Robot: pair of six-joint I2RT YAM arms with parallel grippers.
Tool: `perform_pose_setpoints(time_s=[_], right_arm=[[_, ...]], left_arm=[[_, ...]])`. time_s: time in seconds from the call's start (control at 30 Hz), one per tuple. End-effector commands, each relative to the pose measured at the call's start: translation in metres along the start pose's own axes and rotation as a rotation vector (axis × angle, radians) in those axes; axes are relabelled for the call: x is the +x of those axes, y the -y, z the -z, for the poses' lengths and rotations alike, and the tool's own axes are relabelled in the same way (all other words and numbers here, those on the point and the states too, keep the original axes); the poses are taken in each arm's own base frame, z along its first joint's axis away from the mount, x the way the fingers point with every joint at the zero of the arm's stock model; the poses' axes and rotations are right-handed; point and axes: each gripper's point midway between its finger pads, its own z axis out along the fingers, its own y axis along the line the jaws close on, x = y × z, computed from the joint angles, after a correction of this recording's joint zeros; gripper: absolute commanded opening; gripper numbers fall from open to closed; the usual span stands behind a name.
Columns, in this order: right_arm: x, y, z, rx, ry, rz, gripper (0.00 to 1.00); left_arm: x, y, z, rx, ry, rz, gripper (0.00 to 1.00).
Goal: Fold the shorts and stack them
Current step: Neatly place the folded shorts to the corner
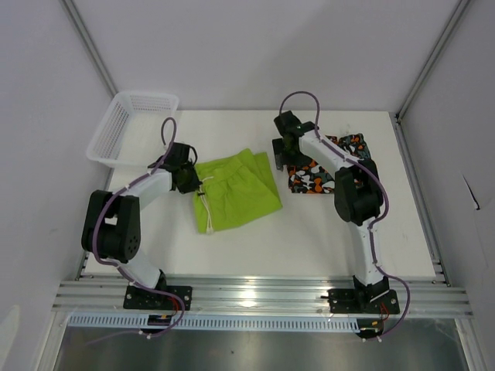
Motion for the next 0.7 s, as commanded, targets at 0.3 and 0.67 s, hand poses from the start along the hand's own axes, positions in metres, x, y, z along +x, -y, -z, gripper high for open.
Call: perform_pose_setpoints(time_s=[0.3,0.67], right_arm=[[-0.031,-0.08,0.064,-0.657,0.119,0.028,0.99],[0.002,-0.106,0.035,-0.754,0.008,0.107,0.99]], left_arm=[[-0.004,-0.007,0.005,0.067,0.068,0.037,0.62],[0.02,-0.014,0.018,0.199,0.113,0.096,0.94]])
